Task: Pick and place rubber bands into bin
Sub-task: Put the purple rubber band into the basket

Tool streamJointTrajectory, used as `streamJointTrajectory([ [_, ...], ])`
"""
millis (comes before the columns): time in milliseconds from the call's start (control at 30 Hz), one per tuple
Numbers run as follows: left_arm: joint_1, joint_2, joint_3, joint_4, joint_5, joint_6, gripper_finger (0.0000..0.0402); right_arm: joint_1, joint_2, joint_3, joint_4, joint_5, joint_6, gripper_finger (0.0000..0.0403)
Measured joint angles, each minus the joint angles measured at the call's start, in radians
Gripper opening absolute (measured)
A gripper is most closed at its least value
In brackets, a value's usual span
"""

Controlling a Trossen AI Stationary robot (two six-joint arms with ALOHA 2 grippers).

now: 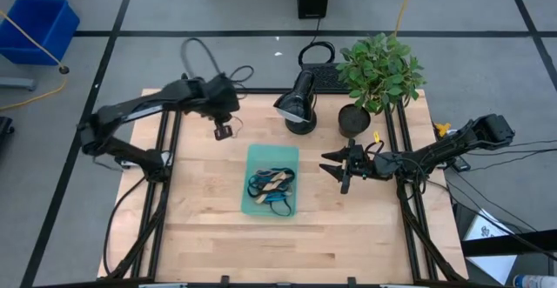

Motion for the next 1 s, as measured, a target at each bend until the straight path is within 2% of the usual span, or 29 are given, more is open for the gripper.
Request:
streamJointTrajectory([
  [167, -0.029, -0.148, 0.000, 0.023, 0.083, -0.064, 0.0001, 0.000, 0.000, 0.000, 0.000, 0.000, -0.004, 0.0175],
  [333, -0.066, -0.262, 0.001, 0.129, 0.209, -0.128, 0.0001, 0.000, 0.000, 0.000, 0.000, 0.000, -0.005, 0.0172],
  [467, -0.110, -0.311, 0.002, 0.231, 0.313, -0.181, 0.0001, 0.000, 0.000, 0.000, 0.000, -0.008, -0.005, 0.0173],
  [600, -0.175, -0.322, 0.002, 0.323, 0.376, -0.214, 0.0001, 0.000, 0.000, 0.000, 0.000, -0.050, -0.004, 0.0175],
  [867, -0.325, -0.259, 0.003, 0.391, 0.363, -0.222, 0.0001, 0.001, 0.000, 0.000, 0.002, -0.057, -0.004, 0.0172],
  [1000, -0.385, -0.185, 0.003, 0.390, 0.301, -0.225, 0.0001, 0.000, 0.000, 0.000, 0.004, -0.057, -0.004, 0.0175],
])
